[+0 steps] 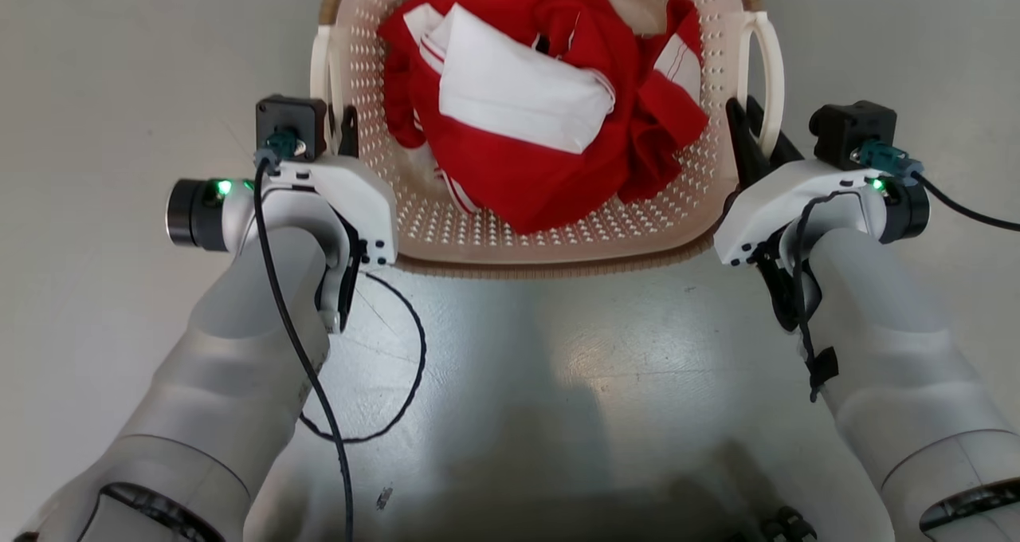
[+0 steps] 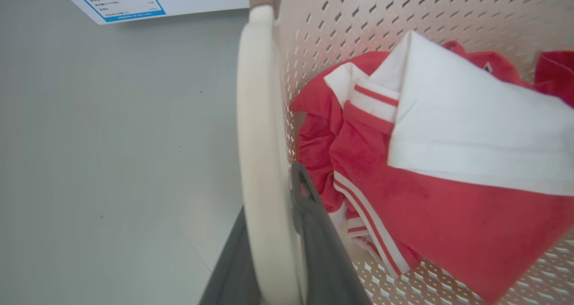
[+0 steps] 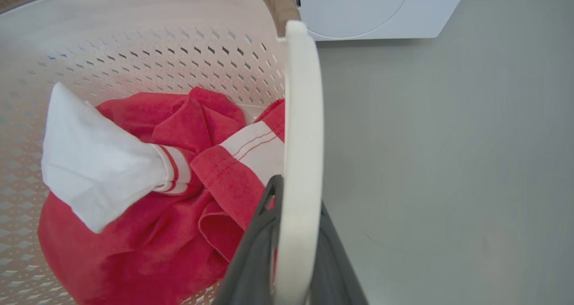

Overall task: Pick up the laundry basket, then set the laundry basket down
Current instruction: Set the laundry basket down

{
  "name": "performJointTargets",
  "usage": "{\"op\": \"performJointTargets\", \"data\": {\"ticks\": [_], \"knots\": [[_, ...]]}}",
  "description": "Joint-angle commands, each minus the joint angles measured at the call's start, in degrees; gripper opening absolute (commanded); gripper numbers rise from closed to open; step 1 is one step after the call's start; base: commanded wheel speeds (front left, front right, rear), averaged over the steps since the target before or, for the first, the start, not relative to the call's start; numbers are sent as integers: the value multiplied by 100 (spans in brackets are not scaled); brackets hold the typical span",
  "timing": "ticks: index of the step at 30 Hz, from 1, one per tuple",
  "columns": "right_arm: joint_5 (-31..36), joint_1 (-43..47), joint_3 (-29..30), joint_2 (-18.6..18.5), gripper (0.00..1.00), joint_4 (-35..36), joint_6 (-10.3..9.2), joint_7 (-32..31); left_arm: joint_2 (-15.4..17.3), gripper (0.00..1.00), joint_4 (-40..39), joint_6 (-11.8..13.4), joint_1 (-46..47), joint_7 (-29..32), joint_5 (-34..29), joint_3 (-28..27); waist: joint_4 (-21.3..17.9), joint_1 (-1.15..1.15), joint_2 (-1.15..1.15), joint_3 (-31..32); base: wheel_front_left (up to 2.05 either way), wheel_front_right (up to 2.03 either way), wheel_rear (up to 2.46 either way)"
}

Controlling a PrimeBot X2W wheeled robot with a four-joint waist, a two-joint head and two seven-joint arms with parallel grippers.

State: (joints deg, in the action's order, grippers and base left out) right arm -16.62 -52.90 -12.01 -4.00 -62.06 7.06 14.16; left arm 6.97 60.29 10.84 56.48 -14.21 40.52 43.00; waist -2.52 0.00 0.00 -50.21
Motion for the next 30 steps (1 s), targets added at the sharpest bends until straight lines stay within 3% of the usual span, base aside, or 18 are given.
{"op": "performJointTargets", "data": {"ticks": [1, 30], "knots": [[81, 270, -77, 111, 0, 144, 43, 84, 105, 0, -122, 40, 107, -78, -153, -145, 26, 0, 0, -60, 0, 0, 0], [114, 240, -7, 112, 0, 155, 43, 84, -83, 0, 110, -211, 53, -79, -982, -999, 17, 0, 0, -296, 0, 0, 0]]}}
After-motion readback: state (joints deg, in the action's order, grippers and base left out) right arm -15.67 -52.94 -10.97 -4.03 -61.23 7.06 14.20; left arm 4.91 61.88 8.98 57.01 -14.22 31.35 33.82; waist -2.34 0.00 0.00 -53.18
